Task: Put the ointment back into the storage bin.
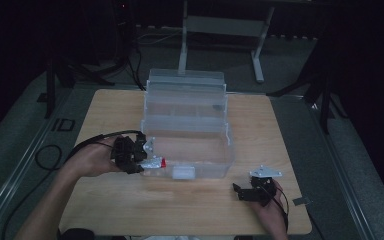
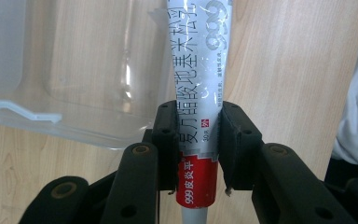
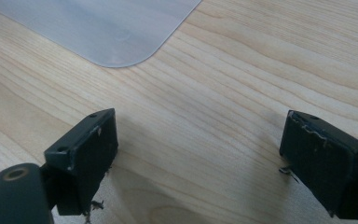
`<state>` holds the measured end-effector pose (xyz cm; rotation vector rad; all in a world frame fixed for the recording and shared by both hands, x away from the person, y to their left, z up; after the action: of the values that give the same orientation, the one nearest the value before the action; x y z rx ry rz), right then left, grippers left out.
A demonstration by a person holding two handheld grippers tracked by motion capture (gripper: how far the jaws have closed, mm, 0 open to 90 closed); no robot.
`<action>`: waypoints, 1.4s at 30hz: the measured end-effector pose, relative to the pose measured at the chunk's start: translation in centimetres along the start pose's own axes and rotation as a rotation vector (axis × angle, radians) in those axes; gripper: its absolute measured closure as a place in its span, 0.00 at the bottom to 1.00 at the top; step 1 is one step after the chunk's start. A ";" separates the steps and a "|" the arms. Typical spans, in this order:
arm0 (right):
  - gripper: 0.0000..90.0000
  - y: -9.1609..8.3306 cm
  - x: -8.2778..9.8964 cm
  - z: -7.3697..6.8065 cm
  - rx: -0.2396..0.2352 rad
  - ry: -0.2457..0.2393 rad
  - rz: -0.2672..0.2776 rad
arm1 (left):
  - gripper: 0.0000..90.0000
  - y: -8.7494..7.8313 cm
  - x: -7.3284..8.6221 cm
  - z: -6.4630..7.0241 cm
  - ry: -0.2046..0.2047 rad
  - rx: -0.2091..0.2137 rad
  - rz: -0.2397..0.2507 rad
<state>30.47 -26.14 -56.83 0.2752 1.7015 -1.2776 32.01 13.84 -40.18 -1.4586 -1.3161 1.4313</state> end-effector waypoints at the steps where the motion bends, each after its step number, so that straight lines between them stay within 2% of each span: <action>1: 0.12 0.0 0.0 0.0 0.001 0.001 0.001 | 0.78 -0.1 -0.1 -0.1 -0.001 0.000 -0.004; 6: 0.12 0.0 0.0 0.0 0.001 -0.001 0.002 | 0.78 -0.4 -0.5 -0.8 0.008 0.004 0.010; 12: 0.12 0.0 0.0 0.0 0.001 -0.001 0.002 | 0.78 -0.4 -1.0 -1.4 0.024 0.001 0.003; 16: 0.12 0.0 0.0 0.0 0.001 -0.001 0.002 | 0.78 -0.5 -1.4 -1.8 0.019 0.004 0.022; 20: 0.12 0.0 0.0 0.0 0.001 -0.001 0.002 | 0.78 -0.3 -1.5 -2.2 0.022 0.007 0.020; 26: 0.12 0.0 0.0 0.0 0.002 -0.001 0.003 | 0.78 -0.1 -1.6 -2.6 0.005 0.010 0.031; 42: 0.12 0.0 0.0 0.0 0.001 -0.001 0.002 | 0.78 0.2 -2.2 -3.5 0.003 0.003 0.027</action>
<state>30.48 -26.14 -56.84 0.2769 1.6992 -1.2770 35.69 12.31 -39.24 -1.4808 -1.2964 1.4479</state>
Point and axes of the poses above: each handheld gripper's, and its own axes: y roughly forward along the jaws, x roughly out of its underside, z roughly to its right, the point moved 1 cm from there along y, roughly forward along the jaws, and after that the axes turned 6 degrees about z, right-handed, at the moved point
